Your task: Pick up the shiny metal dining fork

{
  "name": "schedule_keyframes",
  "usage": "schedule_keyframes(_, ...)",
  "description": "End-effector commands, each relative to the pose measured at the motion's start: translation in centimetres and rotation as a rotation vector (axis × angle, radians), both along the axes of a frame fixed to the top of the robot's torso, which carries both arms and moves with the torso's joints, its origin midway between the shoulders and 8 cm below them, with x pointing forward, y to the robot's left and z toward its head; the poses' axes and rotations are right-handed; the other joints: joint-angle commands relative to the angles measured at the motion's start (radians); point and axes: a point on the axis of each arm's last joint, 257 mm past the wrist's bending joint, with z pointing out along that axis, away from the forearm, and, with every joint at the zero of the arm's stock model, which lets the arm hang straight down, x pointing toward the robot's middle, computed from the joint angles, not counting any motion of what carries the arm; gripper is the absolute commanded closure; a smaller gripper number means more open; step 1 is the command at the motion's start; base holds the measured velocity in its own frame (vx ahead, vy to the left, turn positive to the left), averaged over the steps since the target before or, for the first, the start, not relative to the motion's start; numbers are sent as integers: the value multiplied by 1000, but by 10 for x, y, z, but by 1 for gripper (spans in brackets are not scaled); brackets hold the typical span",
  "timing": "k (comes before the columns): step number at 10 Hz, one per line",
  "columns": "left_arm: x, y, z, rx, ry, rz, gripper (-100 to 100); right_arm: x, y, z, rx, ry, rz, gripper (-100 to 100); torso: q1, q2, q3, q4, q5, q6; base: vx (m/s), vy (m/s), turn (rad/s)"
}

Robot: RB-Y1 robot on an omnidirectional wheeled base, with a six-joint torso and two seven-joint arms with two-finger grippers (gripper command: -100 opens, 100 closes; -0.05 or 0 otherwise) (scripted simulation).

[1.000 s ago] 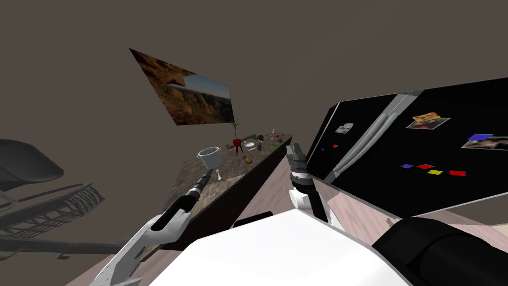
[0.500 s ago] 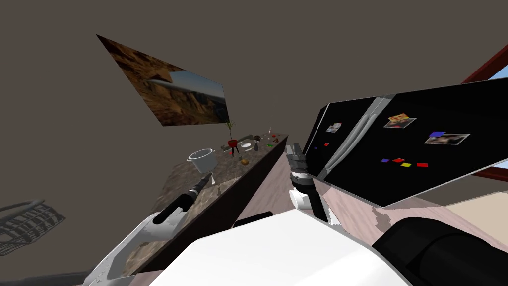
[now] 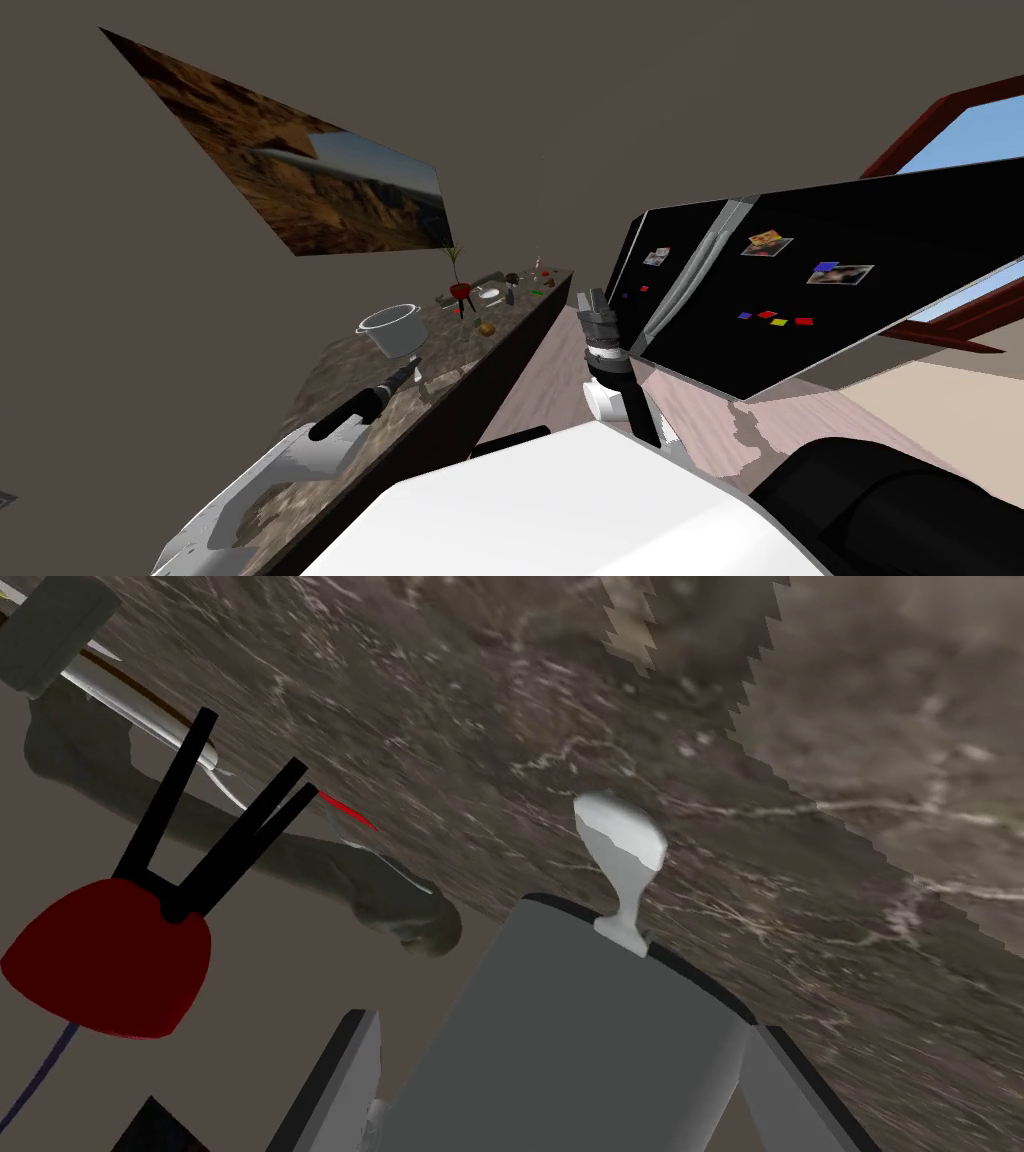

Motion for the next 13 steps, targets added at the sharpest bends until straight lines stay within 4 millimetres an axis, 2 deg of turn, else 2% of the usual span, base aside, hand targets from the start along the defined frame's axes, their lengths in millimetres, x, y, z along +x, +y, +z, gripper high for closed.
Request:
schedule_keyframes(1,-6,19,-11,55,69,1,-100,0,0,0,0,0,0,0,0,0,0,0,0,0,37,-22,-136)
schedule_keyframes(5,-23,65,-32,177,225,6,-100,0,0,0,0,0,0,0,-1,-1,-1,0,0,0,45,-23,-132)
schedule_keyframes(10,-43,113,-39,292,377,14,-100,0,0,0,0,0,0,0,0,0,0,0,0,0,34,-11,-108)
schedule_keyframes(11,-46,120,-38,310,399,15,-100,0,0,0,0,0,0,0,0,0,0,0,0,0,34,-8,-90)
schedule_keyframes(12,-44,115,-39,296,380,14,-100,0,0,0,0,0,0,0,0,0,0,0,0,0,13,-2,-11)
schedule_keyframes(13,-45,116,-40,299,385,14,0,0,0,0,0,0,0,0,0,1,0,0,0,-1,0,0,0)
